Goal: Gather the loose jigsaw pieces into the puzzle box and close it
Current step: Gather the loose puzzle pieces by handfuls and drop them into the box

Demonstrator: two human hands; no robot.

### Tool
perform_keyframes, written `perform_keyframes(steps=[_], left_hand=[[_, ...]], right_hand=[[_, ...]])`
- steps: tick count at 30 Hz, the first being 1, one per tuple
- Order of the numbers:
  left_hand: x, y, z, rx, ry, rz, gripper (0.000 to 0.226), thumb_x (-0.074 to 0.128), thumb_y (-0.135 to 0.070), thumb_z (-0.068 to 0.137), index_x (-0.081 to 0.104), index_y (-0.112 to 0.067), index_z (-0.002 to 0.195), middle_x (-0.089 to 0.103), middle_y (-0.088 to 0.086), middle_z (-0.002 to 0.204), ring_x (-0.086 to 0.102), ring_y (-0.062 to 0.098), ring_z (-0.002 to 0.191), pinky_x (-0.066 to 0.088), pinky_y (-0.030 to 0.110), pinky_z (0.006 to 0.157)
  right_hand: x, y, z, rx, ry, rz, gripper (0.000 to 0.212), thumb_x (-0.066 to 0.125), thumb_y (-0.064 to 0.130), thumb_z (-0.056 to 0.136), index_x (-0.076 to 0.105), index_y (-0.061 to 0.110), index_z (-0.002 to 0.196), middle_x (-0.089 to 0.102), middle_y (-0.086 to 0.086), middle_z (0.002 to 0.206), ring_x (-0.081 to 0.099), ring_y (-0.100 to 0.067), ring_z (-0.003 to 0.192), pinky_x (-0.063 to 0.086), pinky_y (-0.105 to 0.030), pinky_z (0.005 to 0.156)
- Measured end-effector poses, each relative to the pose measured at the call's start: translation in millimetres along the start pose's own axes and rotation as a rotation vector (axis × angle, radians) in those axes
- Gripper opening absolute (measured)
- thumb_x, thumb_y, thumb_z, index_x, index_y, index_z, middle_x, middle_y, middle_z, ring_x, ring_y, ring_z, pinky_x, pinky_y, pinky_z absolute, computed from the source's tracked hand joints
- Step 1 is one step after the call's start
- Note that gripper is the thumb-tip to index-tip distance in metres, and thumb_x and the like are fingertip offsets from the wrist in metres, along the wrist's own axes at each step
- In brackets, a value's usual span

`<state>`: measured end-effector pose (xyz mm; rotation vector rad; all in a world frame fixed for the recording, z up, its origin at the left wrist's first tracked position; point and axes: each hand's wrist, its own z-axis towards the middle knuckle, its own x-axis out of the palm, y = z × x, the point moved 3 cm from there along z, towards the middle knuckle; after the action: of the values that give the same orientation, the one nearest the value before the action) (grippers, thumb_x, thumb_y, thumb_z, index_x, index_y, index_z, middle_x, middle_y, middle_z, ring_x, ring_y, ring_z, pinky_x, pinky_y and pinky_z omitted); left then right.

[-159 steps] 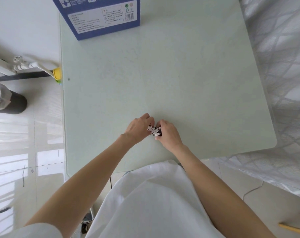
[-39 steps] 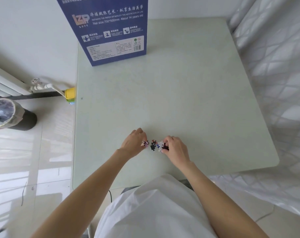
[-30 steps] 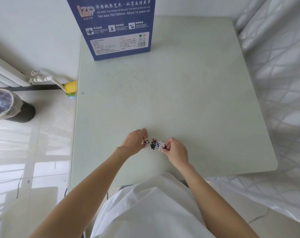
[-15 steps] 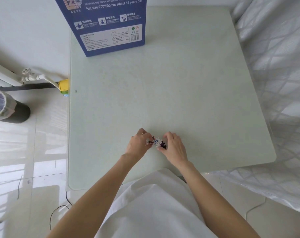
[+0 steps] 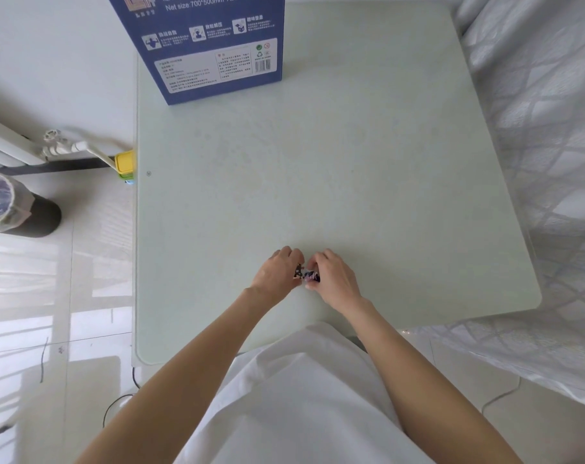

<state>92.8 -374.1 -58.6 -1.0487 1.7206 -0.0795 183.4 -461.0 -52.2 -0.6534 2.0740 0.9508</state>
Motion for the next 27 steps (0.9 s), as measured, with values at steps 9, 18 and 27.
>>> perform_keyframes(steps=[9,18,27], left_hand=[[1,-3,-5,0.088,-0.022,0.017,0.026,0.061,-0.013,0.085,0.05,-0.007,0.108,0.055,0.008,0.107,0.052,0.025,0.099,0.035,0.023,0.078],[4,12,-15,0.023,-0.048,-0.092,0.026,0.065,-0.016,0.084,0.055,-0.008,0.106,0.062,0.007,0.097,0.057,0.023,0.088,0.037,0.021,0.073],[5,12,-23,0.077,-0.148,-0.011,0.016,0.069,-0.013,0.081,0.064,-0.003,0.092,0.054,0.015,0.102,0.057,0.03,0.083,0.044,0.031,0.069]], right_hand=[[2,1,-1,-0.036,0.01,-0.054,0.018,0.065,0.022,0.083,0.057,0.012,0.095,0.05,-0.003,0.103,0.048,-0.022,0.098,0.037,-0.028,0.065],[3,-1,-7,-0.024,-0.025,0.052,0.027,0.065,0.02,0.084,0.053,0.01,0.105,0.062,-0.006,0.099,0.056,-0.024,0.093,0.038,-0.03,0.068],[3,-5,-2,-0.067,0.049,0.09,0.021,0.068,0.014,0.081,0.059,0.01,0.099,0.062,-0.006,0.098,0.057,-0.024,0.09,0.04,-0.03,0.071]])
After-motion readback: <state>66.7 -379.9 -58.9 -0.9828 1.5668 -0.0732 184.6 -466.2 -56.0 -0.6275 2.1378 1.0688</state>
